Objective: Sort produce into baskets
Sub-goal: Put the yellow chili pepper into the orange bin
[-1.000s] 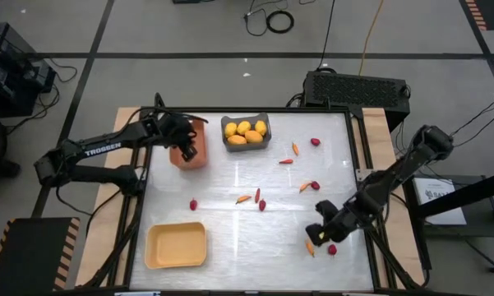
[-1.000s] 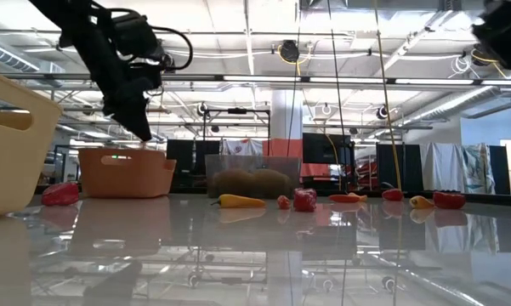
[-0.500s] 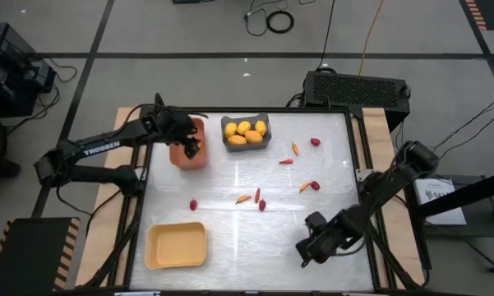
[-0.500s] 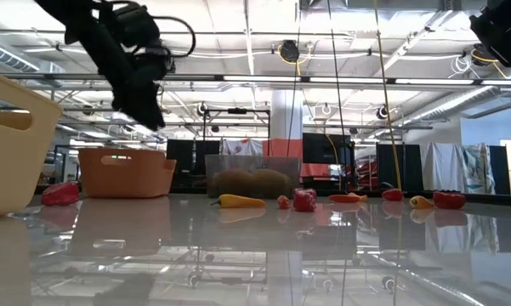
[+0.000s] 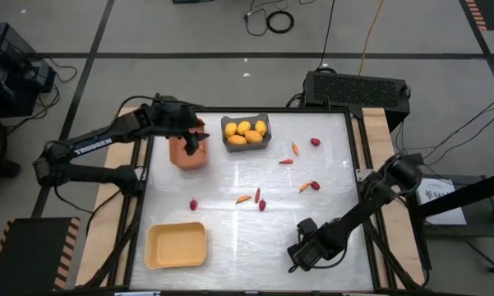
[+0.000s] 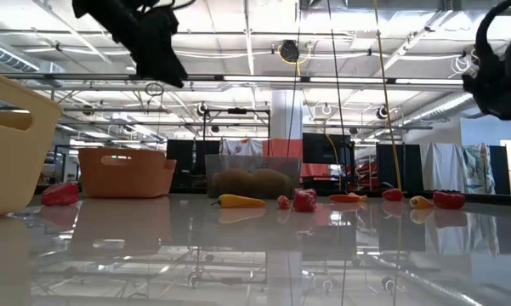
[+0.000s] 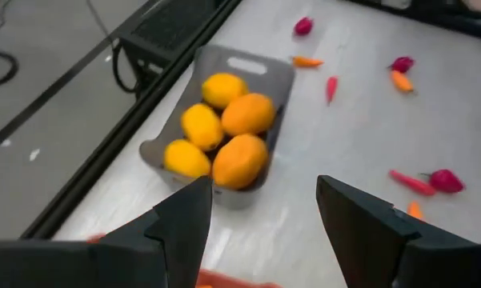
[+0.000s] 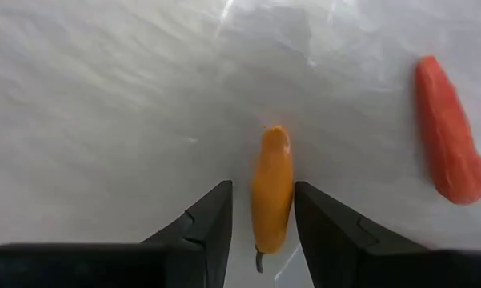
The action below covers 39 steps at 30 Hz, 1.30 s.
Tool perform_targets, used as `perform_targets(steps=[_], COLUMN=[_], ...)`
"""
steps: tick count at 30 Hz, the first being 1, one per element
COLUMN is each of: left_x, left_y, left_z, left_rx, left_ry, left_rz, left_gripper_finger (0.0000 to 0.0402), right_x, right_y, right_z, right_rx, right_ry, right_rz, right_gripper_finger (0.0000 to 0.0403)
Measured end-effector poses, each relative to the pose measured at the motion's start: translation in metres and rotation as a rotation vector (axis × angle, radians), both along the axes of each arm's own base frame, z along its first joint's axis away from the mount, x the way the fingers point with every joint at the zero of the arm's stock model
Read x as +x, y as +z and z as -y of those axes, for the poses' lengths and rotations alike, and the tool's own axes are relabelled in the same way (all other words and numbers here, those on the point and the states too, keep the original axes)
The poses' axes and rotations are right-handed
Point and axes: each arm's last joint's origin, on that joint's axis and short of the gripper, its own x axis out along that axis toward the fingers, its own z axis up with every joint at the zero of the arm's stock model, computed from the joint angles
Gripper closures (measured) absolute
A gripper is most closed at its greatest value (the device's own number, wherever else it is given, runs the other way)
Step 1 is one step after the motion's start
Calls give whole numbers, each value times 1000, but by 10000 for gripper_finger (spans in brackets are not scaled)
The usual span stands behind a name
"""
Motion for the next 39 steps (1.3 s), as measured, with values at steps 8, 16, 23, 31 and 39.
perform_targets(steps=[8,16,23,31,39], left_x=[-1,-9,-30,-45,-46], left_y=[-1,6,23,28,28], left_z=[8,12,17,22,22], left_rx=[-7,45,99,105,101], left_ry=[-85,-111,-83,-61,-25], left_rz=[-30,-12,67,74,77], left_gripper_finger=[168,168,168,168,168], right_x=[1,4,34,100,154], right_y=[-2,0,18,63,90], right_z=[-1,3,17,79,178], right_rx=[6,14,-19,-220,-447], right_ry=[-83,-105,-65,89,215], right_rz=[-8,0,123,375,671], right_gripper_finger=[315,392,392,391,390])
